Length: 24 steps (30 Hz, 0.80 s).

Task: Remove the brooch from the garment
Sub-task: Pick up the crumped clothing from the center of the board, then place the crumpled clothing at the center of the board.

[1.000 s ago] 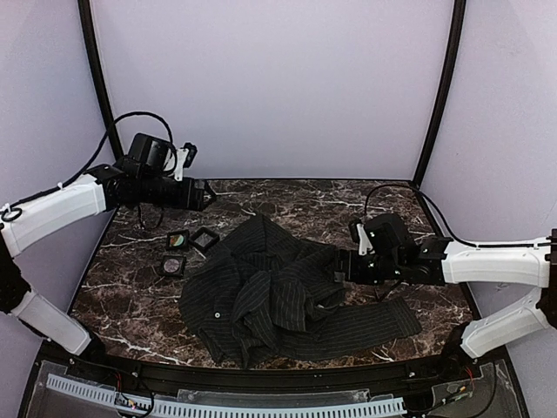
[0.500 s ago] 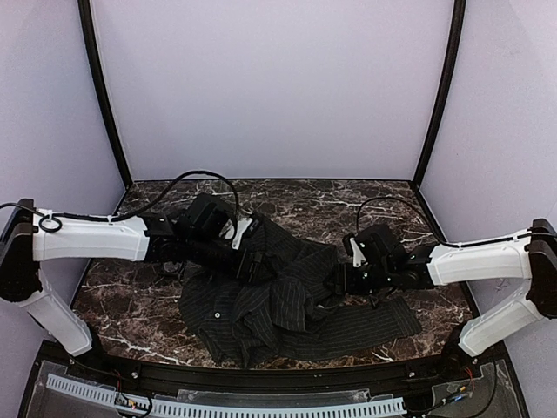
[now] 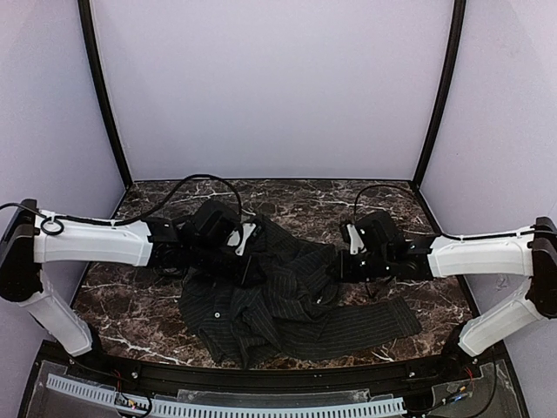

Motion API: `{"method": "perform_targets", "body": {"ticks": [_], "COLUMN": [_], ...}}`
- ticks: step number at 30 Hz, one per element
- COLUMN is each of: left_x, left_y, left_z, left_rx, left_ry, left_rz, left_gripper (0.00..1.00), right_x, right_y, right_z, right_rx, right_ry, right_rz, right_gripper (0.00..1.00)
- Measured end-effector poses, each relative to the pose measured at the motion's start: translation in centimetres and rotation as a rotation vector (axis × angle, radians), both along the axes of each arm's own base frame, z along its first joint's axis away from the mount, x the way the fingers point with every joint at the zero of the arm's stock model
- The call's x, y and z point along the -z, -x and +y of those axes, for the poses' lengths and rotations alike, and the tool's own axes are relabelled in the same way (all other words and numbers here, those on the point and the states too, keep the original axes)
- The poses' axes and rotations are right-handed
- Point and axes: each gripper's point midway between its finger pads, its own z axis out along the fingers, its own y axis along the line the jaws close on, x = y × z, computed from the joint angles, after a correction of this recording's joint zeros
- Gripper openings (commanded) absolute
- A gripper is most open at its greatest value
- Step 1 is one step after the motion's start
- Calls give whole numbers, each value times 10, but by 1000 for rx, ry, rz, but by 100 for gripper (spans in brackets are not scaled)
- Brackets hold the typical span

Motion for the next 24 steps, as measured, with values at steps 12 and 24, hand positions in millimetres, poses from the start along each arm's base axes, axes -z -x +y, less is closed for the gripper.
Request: {"method": "perform_targets", "body": {"ticks": [12, 24], "left_x": [-150, 25], "left_y": [-5, 54], "left_z": [41, 91], "left_rx": [-51, -84], "left_ry": [235, 89], "left_rz": [-397, -10], "left_gripper": [3, 25], "right_x": [-216, -47], "right_y": [-76, -18], "right_z": [-10, -29], "right_rx": [102, 48], "right_ry": [-183, -94], "right_rz": [-485, -133], "right_gripper": [0, 0]}}
